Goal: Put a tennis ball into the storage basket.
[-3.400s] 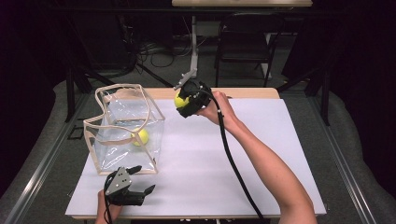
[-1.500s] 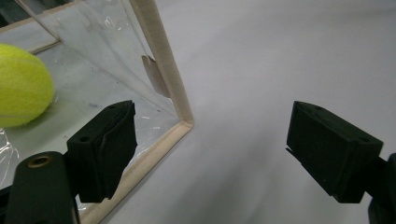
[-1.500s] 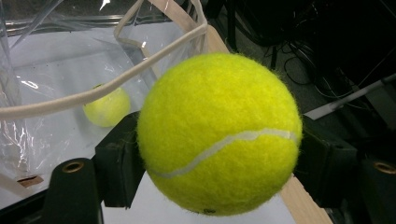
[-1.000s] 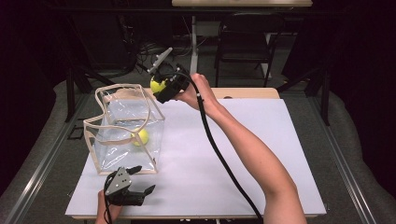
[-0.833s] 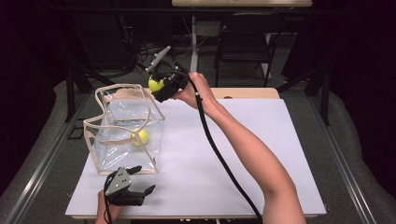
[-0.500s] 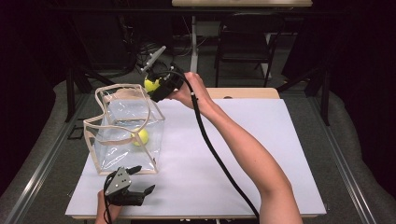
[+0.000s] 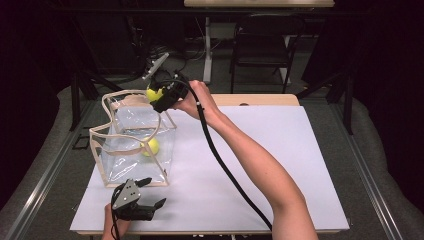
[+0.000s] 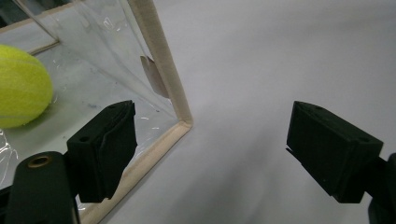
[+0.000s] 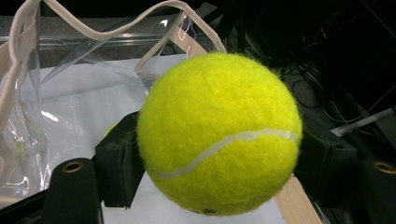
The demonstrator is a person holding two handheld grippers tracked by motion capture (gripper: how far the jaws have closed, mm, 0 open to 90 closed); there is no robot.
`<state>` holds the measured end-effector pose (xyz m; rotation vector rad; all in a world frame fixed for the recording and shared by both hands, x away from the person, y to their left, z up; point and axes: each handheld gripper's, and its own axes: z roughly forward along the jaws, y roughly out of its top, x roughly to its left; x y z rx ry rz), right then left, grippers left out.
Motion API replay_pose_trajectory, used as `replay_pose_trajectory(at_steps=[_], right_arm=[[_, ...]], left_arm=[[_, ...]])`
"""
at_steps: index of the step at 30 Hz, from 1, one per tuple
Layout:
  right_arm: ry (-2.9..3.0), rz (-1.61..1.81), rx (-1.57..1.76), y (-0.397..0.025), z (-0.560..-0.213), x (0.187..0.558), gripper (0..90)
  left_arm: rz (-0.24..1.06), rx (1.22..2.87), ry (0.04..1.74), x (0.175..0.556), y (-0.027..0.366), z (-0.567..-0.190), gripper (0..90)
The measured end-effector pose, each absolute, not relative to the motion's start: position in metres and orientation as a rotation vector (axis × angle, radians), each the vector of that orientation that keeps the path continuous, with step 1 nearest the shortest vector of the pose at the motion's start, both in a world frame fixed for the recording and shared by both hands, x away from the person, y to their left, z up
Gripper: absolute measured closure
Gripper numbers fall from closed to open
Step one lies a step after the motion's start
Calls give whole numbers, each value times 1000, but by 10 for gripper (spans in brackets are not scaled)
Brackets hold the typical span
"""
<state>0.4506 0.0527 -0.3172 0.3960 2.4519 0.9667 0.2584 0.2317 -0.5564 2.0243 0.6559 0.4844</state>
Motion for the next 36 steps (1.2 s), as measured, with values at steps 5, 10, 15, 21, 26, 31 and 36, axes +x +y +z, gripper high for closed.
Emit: replay_pose_trajectory(at_steps=[5,10,15,21,26,31,36], right_arm=[[2456,969,388,58,-320,451,262],[2460,985,400,62,-322,452,262],[2466,987,401,67,-325,452,262],[2475,991,391,73,-327,451,262],[2482,988,379,78,-329,450,262],[2492,980,374,83,-333,449,262],[2504,970,369,87,-336,449,261]], left_arm=[[483,2023,660,258,232,-556,160],[482,2026,658,259,232,-557,160],[483,2026,658,259,232,-556,160],[484,2026,658,259,232,-556,160],[483,2025,657,259,232,-556,160],[484,2027,653,259,232,-556,160],[482,2025,654,259,232,-556,160]])
